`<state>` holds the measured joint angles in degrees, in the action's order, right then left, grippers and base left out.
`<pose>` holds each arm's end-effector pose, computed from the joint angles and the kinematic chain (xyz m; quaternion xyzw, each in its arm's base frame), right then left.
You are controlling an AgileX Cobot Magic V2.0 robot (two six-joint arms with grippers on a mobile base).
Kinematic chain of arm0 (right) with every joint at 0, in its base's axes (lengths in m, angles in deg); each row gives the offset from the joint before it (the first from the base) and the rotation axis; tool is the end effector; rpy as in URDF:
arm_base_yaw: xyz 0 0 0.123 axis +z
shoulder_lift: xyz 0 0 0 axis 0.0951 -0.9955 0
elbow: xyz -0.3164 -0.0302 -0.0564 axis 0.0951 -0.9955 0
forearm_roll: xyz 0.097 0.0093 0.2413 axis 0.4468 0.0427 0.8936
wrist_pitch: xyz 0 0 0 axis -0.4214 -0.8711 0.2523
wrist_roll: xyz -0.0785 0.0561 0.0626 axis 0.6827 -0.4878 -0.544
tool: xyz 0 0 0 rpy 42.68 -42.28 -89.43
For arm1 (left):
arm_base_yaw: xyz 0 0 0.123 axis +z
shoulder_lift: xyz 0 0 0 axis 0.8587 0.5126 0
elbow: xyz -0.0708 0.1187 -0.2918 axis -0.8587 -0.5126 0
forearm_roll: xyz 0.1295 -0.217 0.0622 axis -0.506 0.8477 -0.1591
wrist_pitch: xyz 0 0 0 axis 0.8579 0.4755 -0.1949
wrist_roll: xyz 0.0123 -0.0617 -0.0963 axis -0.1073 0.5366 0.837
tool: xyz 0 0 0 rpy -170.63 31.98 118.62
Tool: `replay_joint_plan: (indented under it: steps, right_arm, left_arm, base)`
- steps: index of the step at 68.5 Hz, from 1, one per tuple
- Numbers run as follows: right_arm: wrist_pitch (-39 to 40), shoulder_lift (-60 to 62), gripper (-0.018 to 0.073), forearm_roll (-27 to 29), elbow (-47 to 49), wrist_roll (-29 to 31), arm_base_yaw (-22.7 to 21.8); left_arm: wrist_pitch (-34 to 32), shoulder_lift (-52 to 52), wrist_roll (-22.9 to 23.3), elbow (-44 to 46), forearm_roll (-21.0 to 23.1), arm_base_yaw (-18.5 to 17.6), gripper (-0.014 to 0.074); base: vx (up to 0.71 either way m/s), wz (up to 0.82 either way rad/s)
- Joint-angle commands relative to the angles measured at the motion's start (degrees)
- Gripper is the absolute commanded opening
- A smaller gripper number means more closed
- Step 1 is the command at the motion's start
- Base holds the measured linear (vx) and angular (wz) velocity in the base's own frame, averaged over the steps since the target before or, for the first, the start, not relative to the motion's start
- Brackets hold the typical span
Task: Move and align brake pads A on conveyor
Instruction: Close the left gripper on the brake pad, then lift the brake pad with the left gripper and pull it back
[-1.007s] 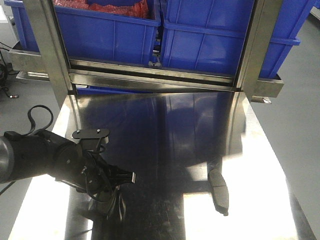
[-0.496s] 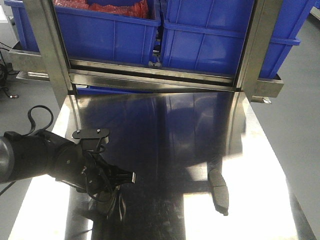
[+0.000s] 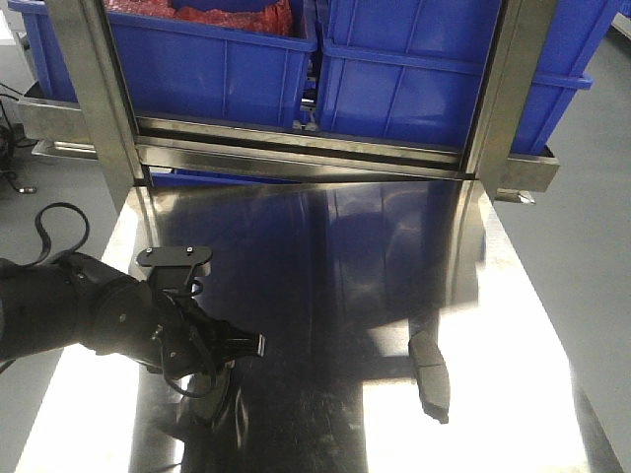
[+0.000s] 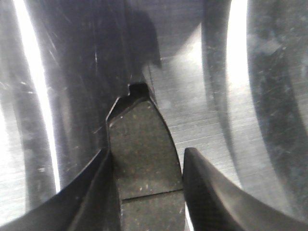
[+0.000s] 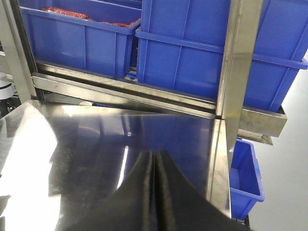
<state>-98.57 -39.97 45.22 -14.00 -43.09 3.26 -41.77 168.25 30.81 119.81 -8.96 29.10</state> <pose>0.0833 0.0205 0.3261 -0.0845 0.7641 0.0696 0.6357 0.2914 -0.1711 0.1844 0.0303 0.9765 -0.1093 0.1831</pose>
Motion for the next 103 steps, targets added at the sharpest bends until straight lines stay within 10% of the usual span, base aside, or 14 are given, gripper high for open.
replay_joint_plan:
  steps: [1, 103]
  right_arm:
    - [4.3, -0.6, -0.001, 0.1, 1.6, 0.4, -0.2]
    - [4.3, -0.6, -0.001, 0.1, 1.6, 0.4, -0.2]
  left_arm:
    - [-2.1, -3.5, 0.5, 1.3, -0.6, -0.3, 0.0052]
    - [1.5, -19.0, 0.6, 1.3, -7.0, -0.3, 0.0055]
  base:
    - [0.0, 0.0]
    - [0.0, 0.0]
